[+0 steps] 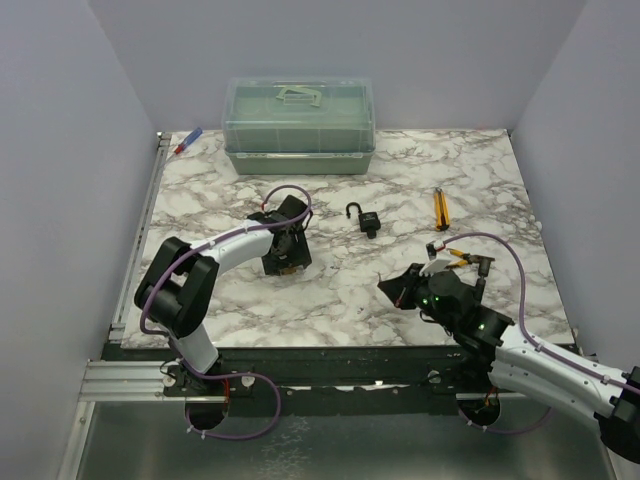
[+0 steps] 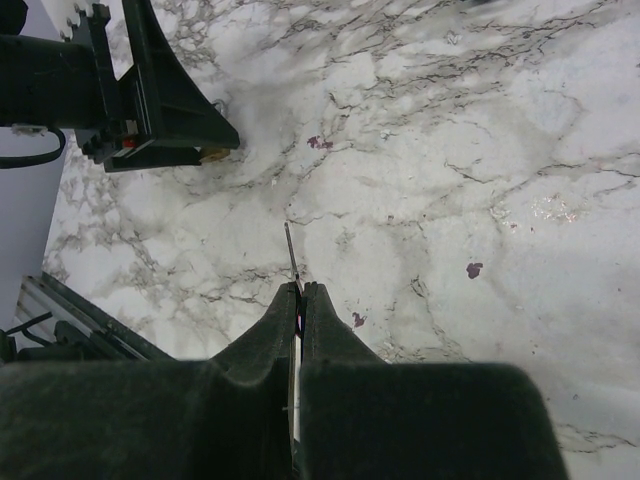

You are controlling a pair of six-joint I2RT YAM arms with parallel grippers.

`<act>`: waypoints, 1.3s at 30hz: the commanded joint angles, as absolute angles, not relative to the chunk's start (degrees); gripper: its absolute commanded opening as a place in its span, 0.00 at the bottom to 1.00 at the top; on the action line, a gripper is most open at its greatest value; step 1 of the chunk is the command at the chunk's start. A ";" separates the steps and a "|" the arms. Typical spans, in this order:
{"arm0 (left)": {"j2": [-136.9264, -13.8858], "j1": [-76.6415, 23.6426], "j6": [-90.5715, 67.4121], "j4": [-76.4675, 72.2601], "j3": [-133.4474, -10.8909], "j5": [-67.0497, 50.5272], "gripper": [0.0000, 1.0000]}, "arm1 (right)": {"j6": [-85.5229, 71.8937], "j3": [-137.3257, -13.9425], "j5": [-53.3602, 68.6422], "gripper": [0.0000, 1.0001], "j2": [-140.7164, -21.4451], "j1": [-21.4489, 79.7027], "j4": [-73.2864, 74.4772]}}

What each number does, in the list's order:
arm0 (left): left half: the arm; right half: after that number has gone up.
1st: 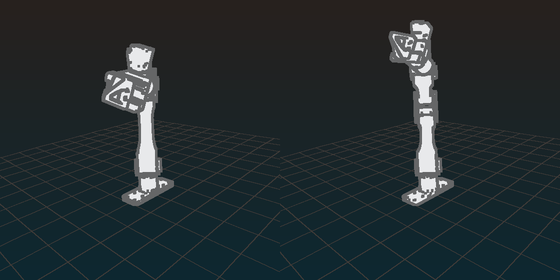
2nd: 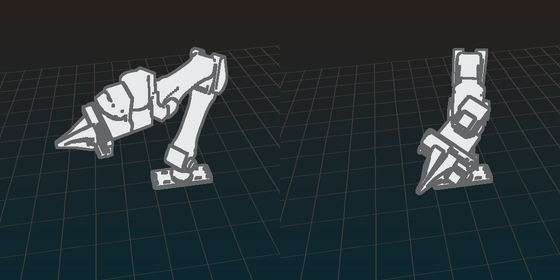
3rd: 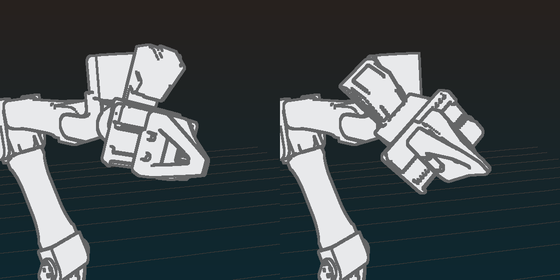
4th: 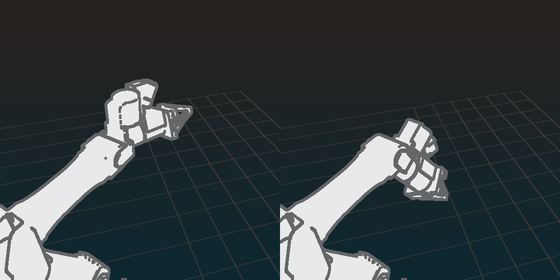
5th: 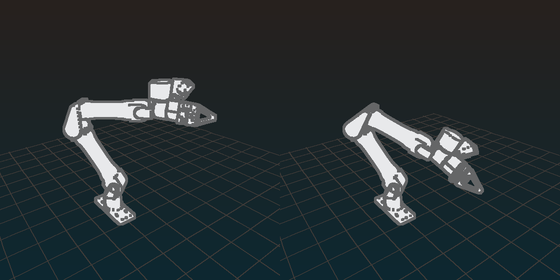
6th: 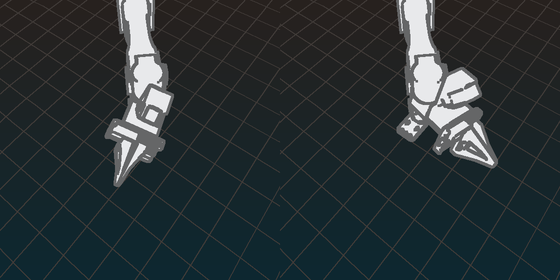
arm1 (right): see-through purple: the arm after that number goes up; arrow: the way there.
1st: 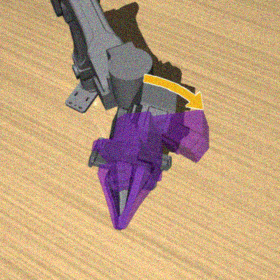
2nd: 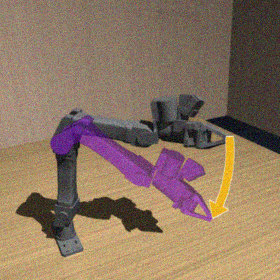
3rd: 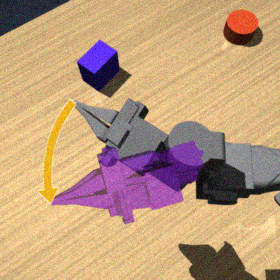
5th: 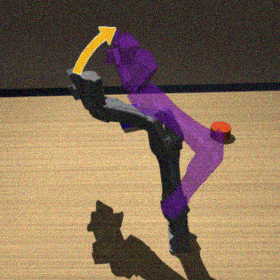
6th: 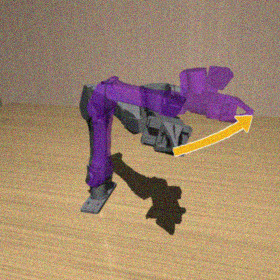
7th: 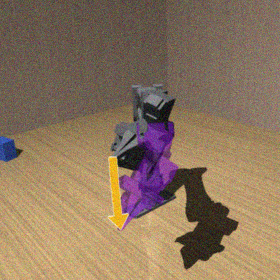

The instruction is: Unlock with the key

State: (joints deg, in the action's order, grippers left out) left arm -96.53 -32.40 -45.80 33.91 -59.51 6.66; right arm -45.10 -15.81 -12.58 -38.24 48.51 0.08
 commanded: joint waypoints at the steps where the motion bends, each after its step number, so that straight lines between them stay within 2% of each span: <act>1: -95.37 -32.87 -42.97 34.27 -59.47 7.08 0.71 | -45.98 -17.40 -13.10 0.00 -38.45 48.25 -1.02; 13: -100.71 -33.00 -40.76 34.74 -61.57 9.78 0.54 | -46.26 -17.40 -13.38 0.00 -37.27 48.25 -0.12; 20: -102.75 -33.73 -41.48 35.45 -62.63 12.29 0.53 | -46.43 -17.15 -13.53 0.00 -37.27 48.25 -0.09; 23: -103.45 -34.05 -41.89 35.59 -62.84 12.59 0.43 | -46.41 -17.14 -13.56 0.00 -37.35 48.25 1.03; 30: -102.04 -34.98 -42.81 35.49 -63.10 13.24 0.09 | -46.37 -17.22 -13.46 0.00 -37.59 48.25 1.72; 33: -99.91 -35.10 -43.71 35.14 -62.83 12.51 0.00 | -46.61 -17.14 -13.42 0.00 -37.70 48.25 1.82; 39: -92.67 -35.09 -46.55 31.98 -59.54 11.47 0.00 | -46.97 -17.89 -11.51 0.00 -38.93 48.25 0.89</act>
State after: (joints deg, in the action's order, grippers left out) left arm -99.04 -34.63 -43.42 36.14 -61.84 11.99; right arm -46.37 -15.84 -12.53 -38.04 48.51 0.23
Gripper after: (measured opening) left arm 0.432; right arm 0.014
